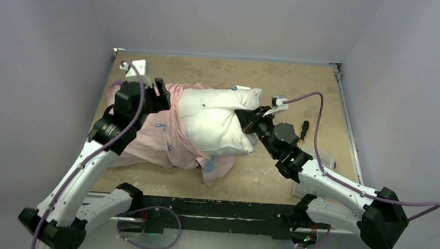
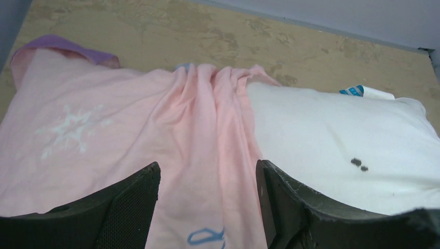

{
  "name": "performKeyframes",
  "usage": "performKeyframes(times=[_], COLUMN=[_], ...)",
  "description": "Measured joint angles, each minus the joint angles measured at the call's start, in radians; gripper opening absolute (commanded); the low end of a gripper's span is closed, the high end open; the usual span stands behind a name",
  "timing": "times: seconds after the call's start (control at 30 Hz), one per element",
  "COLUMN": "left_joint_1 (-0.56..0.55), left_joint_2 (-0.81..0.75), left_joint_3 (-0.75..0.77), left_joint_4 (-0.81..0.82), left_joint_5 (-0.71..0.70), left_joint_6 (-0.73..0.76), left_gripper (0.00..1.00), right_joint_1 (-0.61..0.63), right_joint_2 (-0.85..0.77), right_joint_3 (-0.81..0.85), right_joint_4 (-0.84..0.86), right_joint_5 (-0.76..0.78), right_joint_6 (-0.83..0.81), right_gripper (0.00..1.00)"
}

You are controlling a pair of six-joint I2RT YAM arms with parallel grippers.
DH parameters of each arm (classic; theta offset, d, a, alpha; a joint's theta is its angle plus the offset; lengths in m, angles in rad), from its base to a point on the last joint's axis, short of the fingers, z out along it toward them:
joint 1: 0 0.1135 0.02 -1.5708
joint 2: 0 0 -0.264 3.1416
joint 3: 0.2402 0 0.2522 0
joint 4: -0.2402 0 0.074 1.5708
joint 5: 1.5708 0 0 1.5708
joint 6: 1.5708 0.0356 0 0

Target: Remove the pillowcase from the pillow

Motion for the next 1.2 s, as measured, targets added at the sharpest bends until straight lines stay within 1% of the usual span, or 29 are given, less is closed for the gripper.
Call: performKeyframes(times=[0.1,0.17,0.37,0.43,0.47,0.5,0.57,0.63,0.67,0.7,0.83,0.97,1.07,1.17,1.2], left_joint_1=[0.0,0.0,0.0,0.0,0.0,0.0,0.0,0.0,0.0,0.0,-0.002,-0.008,-0.001,0.023,0.028], left_joint_2=[-0.096,-0.129,-0.116,-0.106,-0.105,-0.105,-0.105,-0.1,-0.094,-0.085,-0.033,0.045,0.131,0.219,0.241], left_joint_3=[-0.042,-0.066,-0.173,-0.212,-0.222,-0.23,-0.241,-0.248,-0.249,-0.249,-0.234,-0.171,-0.106,-0.056,-0.049], left_joint_4=[-0.091,-0.126,-0.179,-0.187,-0.188,-0.188,-0.182,-0.179,-0.175,-0.169,-0.152,-0.153,-0.143,-0.109,-0.091], left_joint_5=[0.008,0.034,0.173,0.199,0.206,0.213,0.22,0.219,0.219,0.219,0.179,0.038,-0.107,-0.171,-0.172], left_joint_6=[-0.047,-0.073,-0.134,-0.148,-0.15,-0.153,-0.164,-0.173,-0.173,-0.174,-0.163,-0.122,-0.078,-0.03,-0.011], left_gripper=[0.67,0.67,0.65,0.61,0.57,0.49,0.28,0.1,0.03,0.0,0.0,0.0,0.0,0.0,0.0], right_joint_1=[-0.004,-0.008,-0.019,-0.019,-0.019,-0.019,-0.019,-0.021,-0.021,-0.022,-0.022,-0.022,-0.022,-0.022,-0.023], right_joint_2=[-0.016,-0.027,-0.043,-0.058,-0.068,-0.08,-0.114,-0.148,-0.167,-0.186,-0.262,-0.356,-0.435,-0.476,-0.475], right_joint_3=[-0.01,-0.027,-0.047,-0.051,-0.054,-0.059,-0.067,-0.068,-0.068,-0.068,-0.068,-0.068,-0.066,-0.053,-0.042], right_joint_4=[-0.002,-0.005,-0.022,-0.034,-0.042,-0.049,-0.073,-0.1,-0.113,-0.127,-0.2,-0.288,-0.338,-0.365,-0.373], right_joint_5=[0.012,0.017,0.026,0.026,0.026,0.026,0.03,0.035,0.04,0.048,0.087,0.119,0.141,0.14,0.133], right_joint_6=[0.002,0.005,0.023,0.027,0.029,0.031,0.034,0.037,0.039,0.041,0.051,0.069,0.076,0.073,0.069], right_gripper=[0.0,0.0,0.0,0.0,0.0,0.0,0.0,0.0,0.0,0.0,0.0,0.0,0.0,0.0,0.02])
